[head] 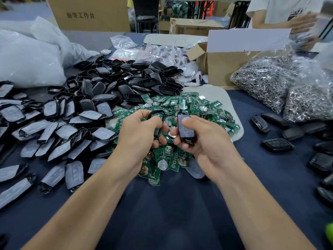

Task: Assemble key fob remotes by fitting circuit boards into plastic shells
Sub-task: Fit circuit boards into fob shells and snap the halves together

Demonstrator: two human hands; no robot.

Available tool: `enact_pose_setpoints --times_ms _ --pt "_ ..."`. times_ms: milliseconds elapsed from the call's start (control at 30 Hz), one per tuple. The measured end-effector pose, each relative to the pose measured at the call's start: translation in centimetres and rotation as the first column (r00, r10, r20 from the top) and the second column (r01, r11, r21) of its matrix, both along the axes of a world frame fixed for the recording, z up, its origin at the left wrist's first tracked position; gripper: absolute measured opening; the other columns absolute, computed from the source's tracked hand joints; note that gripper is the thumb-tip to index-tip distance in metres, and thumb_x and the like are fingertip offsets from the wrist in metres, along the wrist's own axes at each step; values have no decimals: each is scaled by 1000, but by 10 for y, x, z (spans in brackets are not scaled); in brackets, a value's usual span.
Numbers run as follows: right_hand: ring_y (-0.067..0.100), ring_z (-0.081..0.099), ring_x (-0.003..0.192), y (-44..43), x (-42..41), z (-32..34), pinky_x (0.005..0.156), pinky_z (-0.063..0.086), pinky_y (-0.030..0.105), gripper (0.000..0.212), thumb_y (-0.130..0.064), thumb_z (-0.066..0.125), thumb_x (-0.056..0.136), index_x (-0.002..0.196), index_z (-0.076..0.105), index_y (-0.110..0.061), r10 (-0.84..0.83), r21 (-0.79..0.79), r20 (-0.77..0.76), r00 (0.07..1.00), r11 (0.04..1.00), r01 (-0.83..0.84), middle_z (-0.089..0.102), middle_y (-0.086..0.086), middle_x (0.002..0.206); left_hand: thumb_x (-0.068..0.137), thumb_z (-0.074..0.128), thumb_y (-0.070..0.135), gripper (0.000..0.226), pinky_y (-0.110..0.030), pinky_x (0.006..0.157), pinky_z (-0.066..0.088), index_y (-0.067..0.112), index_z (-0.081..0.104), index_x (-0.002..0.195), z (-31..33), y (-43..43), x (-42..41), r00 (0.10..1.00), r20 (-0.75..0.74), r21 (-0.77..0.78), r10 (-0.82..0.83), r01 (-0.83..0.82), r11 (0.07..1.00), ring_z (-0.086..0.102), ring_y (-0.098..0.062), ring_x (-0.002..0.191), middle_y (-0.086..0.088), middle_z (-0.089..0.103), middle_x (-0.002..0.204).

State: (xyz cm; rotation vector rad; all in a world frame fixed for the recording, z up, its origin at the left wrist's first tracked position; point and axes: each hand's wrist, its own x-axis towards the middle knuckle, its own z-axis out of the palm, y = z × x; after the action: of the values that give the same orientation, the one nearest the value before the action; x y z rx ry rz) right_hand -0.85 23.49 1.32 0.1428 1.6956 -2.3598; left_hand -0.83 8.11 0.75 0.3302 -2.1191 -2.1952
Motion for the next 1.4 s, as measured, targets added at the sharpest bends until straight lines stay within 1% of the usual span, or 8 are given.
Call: enact_pose_setpoints --times_ms 167,367,567,767,967,1167,1333,1400 --pt "32 72 83 2 -1 0 73 64 35 27 -7 46 102 113 66 9 36 -205 109 993 979 -13 74 28 102 89 56 3 10 -23 50 52 6 61 97 1 -4 0 1000 3 18 20 -20 1000 68 -18 62 -10 78 80" --pt "38 69 117 14 -4 3 92 61 46 36 6 37 104 132 60 6 110 -318 132 985 946 -63 71 27 121 99 56 8 10 -37 78 62 13 63 103 4 -3 2 999 -30 -73 38 -40 997 74 -19 96 1 80 86" --pt "32 76 100 12 -4 4 86 63 43 36 10 36 105 129 61 5 102 -331 162 981 943 -44 74 27 114 95 67 9 19 -21 64 45 23 67 83 9 -1 5 999 -17 -156 -37 34 987 61 -5 69 7 74 83" --pt "25 76 101 4 -4 -1 79 65 34 36 8 38 105 126 66 -1 104 -223 142 984 972 -71 77 18 111 90 72 9 17 -17 47 40 22 71 79 14 -1 8 989 -13 28 -147 147 989 55 -11 65 -2 68 81" --pt "23 69 95 2 -1 -2 74 63 28 35 9 45 103 121 69 -8 159 -121 38 987 981 -153 71 15 107 88 75 8 22 -13 51 42 25 76 76 6 4 8 987 -80 -160 -143 129 979 58 -4 58 3 74 75" --pt "26 74 91 11 -2 0 81 64 35 34 11 57 96 128 64 1 197 -130 37 980 973 -190 75 16 104 92 70 10 13 -16 49 41 15 81 95 6 -1 7 980 1 -84 -200 199 976 59 -8 63 -2 74 79" --pt "27 74 94 20 -3 3 83 64 37 34 6 63 91 124 68 -2 238 -105 47 970 967 -232 75 15 102 79 72 25 22 -34 70 43 17 81 97 10 -7 6 953 61 -5 -296 297 955 62 -20 82 -5 75 89" --pt "28 72 100 21 -4 3 89 63 38 42 -1 67 84 126 67 -3 251 -130 37 967 961 -245 74 16 108 75 71 29 26 -27 62 41 16 80 96 10 -9 5 959 80 -7 -272 273 962 59 -16 79 -2 74 90"
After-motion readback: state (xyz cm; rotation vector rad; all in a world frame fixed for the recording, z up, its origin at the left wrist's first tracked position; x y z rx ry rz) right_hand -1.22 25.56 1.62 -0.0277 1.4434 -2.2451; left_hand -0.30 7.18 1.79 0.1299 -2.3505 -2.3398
